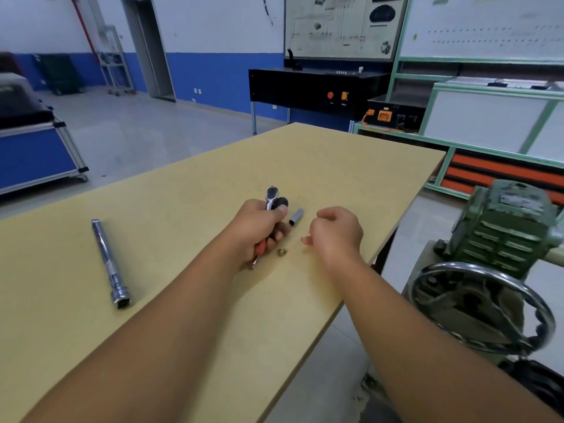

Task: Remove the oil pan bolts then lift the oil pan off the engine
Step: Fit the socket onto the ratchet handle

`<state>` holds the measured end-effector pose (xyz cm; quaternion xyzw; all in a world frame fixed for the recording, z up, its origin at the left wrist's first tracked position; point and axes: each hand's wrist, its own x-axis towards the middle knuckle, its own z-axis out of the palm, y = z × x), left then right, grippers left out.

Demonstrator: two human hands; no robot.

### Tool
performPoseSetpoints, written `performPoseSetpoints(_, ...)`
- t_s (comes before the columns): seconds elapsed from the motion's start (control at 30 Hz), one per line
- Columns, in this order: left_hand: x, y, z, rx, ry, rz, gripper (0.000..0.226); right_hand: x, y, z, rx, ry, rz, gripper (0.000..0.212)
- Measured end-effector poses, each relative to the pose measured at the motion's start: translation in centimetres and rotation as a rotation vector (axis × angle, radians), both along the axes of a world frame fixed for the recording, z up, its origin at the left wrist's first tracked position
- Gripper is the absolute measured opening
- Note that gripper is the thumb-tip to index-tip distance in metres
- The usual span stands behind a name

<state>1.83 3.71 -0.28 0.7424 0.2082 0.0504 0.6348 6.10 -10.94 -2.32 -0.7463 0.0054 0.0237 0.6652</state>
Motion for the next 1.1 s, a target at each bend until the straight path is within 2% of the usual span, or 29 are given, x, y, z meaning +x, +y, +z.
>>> performPoseSetpoints(0.07,0.1,0.7,-0.1,-0.099,-0.05,0.083,0.029,1.3,0.0,0.1,-0.329,-0.246,0.033,0.039)
performPoseSetpoints(0.13,0.3,1.7,-0.1,-0.176,-0.108,0.169,0.028,2.9,0.2,0.4,-0.619,-0.409,0.237,0.049)
performPoseSetpoints(0.23,0.5,3.3,-0.3,-0.216,-0.091,0.214,0.03,4.3,1.2,0.1,-0.925,-0.616,0.483,0.034)
performPoseSetpoints(0.3,0.5,3.8,-0.3,-0.228,-0.051,0.218,0.031,4.7,1.5,-0.6,-0.976,-0.677,0.459,0.024)
performPoseSetpoints(0.43,0.5,3.1,0.3,-0.356,-0.104,0.156,0.035,5.1,1.7,-1.0,-0.991,-0.584,0.348,0.021)
performPoseSetpoints(0.47,0.5,2.7,0.7,-0.399,-0.133,0.127,0.037,4.9,1.6,-0.8,-0.928,-0.556,0.344,0.021)
performPoseSetpoints(0.5,0.4,2.3,1.2,-0.438,-0.161,0.095,0.039,4.3,1.3,-0.5,-0.772,-0.514,0.337,0.02)
performPoseSetpoints(0.6,-0.2,0.0,3.4,-0.537,-0.213,-0.047,0.039,0.5,-1.6,0.5,-0.033,-0.264,0.248,0.016)
performPoseSetpoints(0.63,-0.5,-1.2,4.2,-0.548,-0.223,-0.099,0.038,-1.1,-3.3,0.7,0.131,-0.226,0.223,0.016)
performPoseSetpoints(0.77,-2.9,-7.4,7.1,-0.587,-0.298,-0.261,0.028,-8.4,-10.8,1.5,0.528,-0.189,0.257,0.026)
performPoseSetpoints(0.83,-5.0,-11.7,7.7,-0.651,-0.323,-0.378,0.026,-11.7,-15.2,1.9,0.665,-0.189,0.264,0.035)
performPoseSetpoints(0.93,-8.4,-18.6,7.8,-0.813,-0.357,-0.491,0.026,-15.9,-21.6,2.7,0.739,-0.238,0.215,0.035)
performPoseSetpoints(1.07,-10.4,-29.4,9.2,-1.094,-0.386,-0.545,0.012,-20.7,-29.1,4.0,0.789,-0.281,0.024,0.036)
performPoseSetpoints(1.1,-10.8,-32.0,9.7,-1.149,-0.39,-0.536,0.017,-21.8,-30.8,4.3,0.788,-0.295,-0.032,0.035)
